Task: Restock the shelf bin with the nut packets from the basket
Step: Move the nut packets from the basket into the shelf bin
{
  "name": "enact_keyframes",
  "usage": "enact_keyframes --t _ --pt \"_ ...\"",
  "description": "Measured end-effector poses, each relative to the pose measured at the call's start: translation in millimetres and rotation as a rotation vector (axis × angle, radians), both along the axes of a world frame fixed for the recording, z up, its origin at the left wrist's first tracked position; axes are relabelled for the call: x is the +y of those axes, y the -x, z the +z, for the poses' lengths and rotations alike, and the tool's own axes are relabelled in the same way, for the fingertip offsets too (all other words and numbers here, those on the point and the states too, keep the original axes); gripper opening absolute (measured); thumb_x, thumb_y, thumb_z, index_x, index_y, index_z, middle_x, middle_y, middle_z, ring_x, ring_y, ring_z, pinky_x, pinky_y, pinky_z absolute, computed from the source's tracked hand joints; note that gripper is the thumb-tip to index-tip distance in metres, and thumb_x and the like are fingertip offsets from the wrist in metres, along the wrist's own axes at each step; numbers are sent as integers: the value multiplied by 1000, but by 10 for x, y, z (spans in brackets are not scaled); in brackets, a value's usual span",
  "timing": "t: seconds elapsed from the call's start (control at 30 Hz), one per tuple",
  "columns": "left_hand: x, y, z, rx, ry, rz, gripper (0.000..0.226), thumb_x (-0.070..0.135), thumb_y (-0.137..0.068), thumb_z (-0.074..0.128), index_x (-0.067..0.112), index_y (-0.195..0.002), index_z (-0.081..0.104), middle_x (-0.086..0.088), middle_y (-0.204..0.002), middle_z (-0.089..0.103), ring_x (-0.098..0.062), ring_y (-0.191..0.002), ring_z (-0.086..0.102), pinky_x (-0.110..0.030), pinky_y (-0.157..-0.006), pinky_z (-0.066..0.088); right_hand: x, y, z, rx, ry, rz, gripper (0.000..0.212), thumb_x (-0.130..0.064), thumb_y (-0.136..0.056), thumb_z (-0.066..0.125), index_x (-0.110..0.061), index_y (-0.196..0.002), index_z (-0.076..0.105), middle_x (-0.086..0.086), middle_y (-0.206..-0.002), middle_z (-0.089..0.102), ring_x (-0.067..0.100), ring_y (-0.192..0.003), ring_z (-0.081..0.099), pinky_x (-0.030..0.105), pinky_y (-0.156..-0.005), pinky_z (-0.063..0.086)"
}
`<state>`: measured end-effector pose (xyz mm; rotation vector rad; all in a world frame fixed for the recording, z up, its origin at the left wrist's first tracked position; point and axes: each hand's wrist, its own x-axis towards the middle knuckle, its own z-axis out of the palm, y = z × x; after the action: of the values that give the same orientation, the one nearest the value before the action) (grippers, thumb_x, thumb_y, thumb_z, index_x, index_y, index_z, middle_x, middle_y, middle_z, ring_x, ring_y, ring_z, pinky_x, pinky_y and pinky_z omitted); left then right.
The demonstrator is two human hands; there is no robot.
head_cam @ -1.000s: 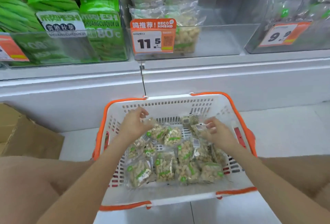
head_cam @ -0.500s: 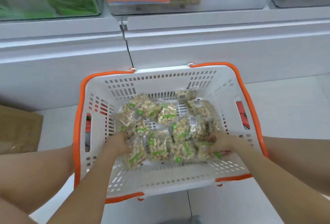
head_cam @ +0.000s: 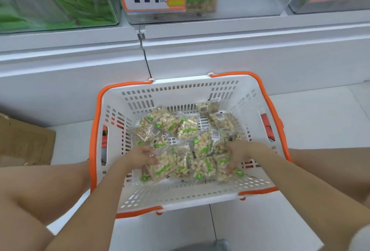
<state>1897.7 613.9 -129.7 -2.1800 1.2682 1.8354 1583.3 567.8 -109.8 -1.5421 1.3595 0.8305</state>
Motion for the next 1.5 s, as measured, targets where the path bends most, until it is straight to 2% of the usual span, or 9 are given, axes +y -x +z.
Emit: enact_keyframes --t 0.1,0.17,0.3,0.43,0.6,0.7,1.03,1.17,1.5 --pt "-42 48 176 100 67 82 58 31 -73 79 10 -122 56 -3 -103 60 -20 -89 58 -27 -79 48 26 -6 87 -62 61 -78 44 -28 -72 82 -20 -100 49 -2 -100 57 13 -84 54 25 -71 48" --pt "-67 88 280 220 95 174 66 46 -59 83 7 -108 63 -5 -85 61 -22 -78 56 -34 -79 47 70 -10 160 -101 85 -166 41 -21 -74 80 -20 -81 40 -3 -80 48 9 -64 42 20 -55 37" --pt "-89 265 534 387 113 414 31 28 -74 77 7 -91 62 -11 -90 62 -20 -85 59 -29 -75 55 176 8 294 -157 107 -294 46 -19 -73 82 -19 -95 43 -3 -83 48 9 -64 42 21 -54 36" --pt "-99 383 780 450 165 530 60 28 -63 83 9 -116 61 -10 -110 66 -27 -108 60 -47 -95 49 179 22 542 -255 130 -579 79 -13 -72 83 -10 -138 39 -2 -75 49 4 -43 50 19 -40 42" --pt "17 461 927 461 238 803 58 14 -77 76 7 -130 52 -6 -99 63 -17 -91 57 -41 -72 53 149 -45 886 -592 161 -1183 86 -23 -67 86 -1 -137 41 7 -98 64 15 -77 67 30 -67 58" --pt "105 553 1016 484 270 870 54 11 -80 73 4 -129 51 -4 -73 69 -15 -79 61 -51 -85 52 217 -139 1013 -764 27 -1368 74 -39 -64 82 -12 -127 52 0 -106 67 17 -97 69 32 -76 50" --pt "335 895 1386 900 340 802 56 52 -79 57 13 -119 55 -16 -114 65 -30 -108 62 -40 -78 55 650 -739 1080 -936 232 -1310 63 -34 -61 83 -14 -110 48 13 -111 67 20 -86 66 29 -67 56" --pt "386 923 1402 771 423 572 63 31 -67 74 -1 -111 44 -17 -107 64 -27 -102 64 -30 -80 53 690 -783 1113 -942 341 -1239 99 -50 -51 83 -21 -134 37 13 -129 54 25 -94 69 37 -78 60" --pt "289 848 1440 767 436 573 61 18 -63 79 4 -116 51 -20 -120 60 -33 -95 67 -54 -85 53 634 -704 1409 -1072 726 -859 83 -21 -73 80 -47 -132 27 -5 -137 33 18 -123 40 32 -95 42"
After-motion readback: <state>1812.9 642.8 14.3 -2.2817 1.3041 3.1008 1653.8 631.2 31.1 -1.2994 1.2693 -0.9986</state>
